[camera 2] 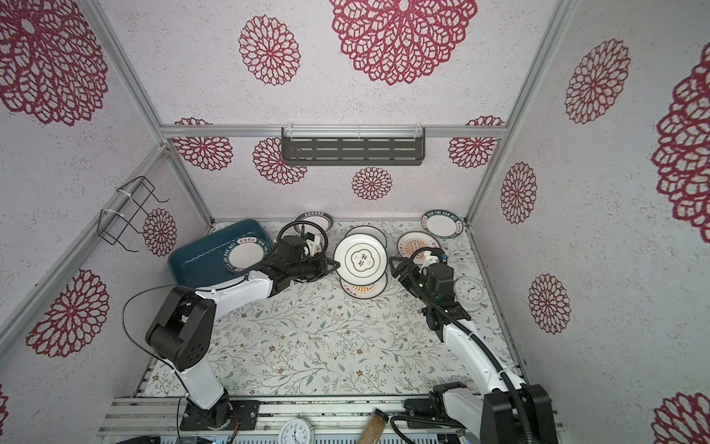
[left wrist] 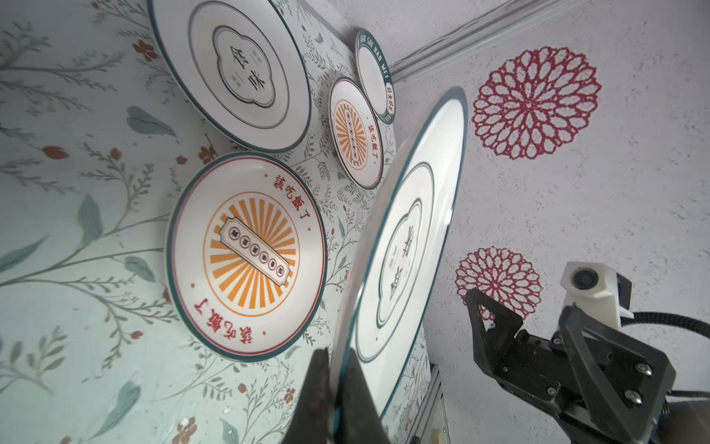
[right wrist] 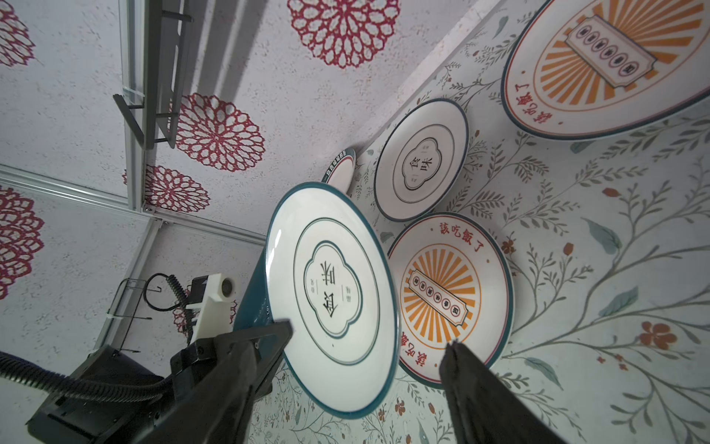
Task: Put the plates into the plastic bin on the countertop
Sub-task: 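Grasp the upright plate rim with the left gripper while the right holds it, then carry the cloud-emblem plate into the teal bin with the left gripper while the right withdraws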
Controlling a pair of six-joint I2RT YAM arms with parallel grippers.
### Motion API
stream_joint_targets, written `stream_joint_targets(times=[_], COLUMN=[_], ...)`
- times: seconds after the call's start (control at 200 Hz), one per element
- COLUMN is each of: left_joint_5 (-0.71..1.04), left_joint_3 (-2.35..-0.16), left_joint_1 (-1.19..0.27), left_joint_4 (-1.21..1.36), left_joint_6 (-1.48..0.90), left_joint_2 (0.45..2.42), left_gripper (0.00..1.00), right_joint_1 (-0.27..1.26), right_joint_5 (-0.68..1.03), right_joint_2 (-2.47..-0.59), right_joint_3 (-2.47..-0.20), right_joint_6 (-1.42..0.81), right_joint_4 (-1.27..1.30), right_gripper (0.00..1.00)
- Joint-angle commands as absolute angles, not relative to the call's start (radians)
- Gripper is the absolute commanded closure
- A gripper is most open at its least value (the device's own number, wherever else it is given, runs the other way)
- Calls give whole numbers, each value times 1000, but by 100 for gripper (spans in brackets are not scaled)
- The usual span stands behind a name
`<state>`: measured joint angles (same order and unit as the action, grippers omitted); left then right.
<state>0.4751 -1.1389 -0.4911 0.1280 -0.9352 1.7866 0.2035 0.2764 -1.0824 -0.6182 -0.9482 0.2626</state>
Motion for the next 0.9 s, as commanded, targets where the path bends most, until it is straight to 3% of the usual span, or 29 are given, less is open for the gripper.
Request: stream_joint_targets(times=[0.0, 0.515, 0.57, 0.896], left_joint_5=[461, 421, 403, 401], left_joint_3=[-1135, -1099, -1094, -1057], left_joint_1=[-467, -320, -298, -153], left_joint_4=[191, 95, 67, -18], left_joint_6=[-945, -887, -865, -830], left_joint_2=[1709, 1611, 1587, 1507], left_gripper=[100, 100, 100, 100], right_joint_1=[205, 207, 207, 209], right_joint_5=[246, 256, 256, 287], right_joint_2=[-1047, -1073, -1077, -1142], right_joint_3=[-649, -658, -661, -711], right_joint_6=[-910, -884, -882, -856], right_joint_4=[263, 324, 332, 352], right_gripper=[19, 7, 1, 1])
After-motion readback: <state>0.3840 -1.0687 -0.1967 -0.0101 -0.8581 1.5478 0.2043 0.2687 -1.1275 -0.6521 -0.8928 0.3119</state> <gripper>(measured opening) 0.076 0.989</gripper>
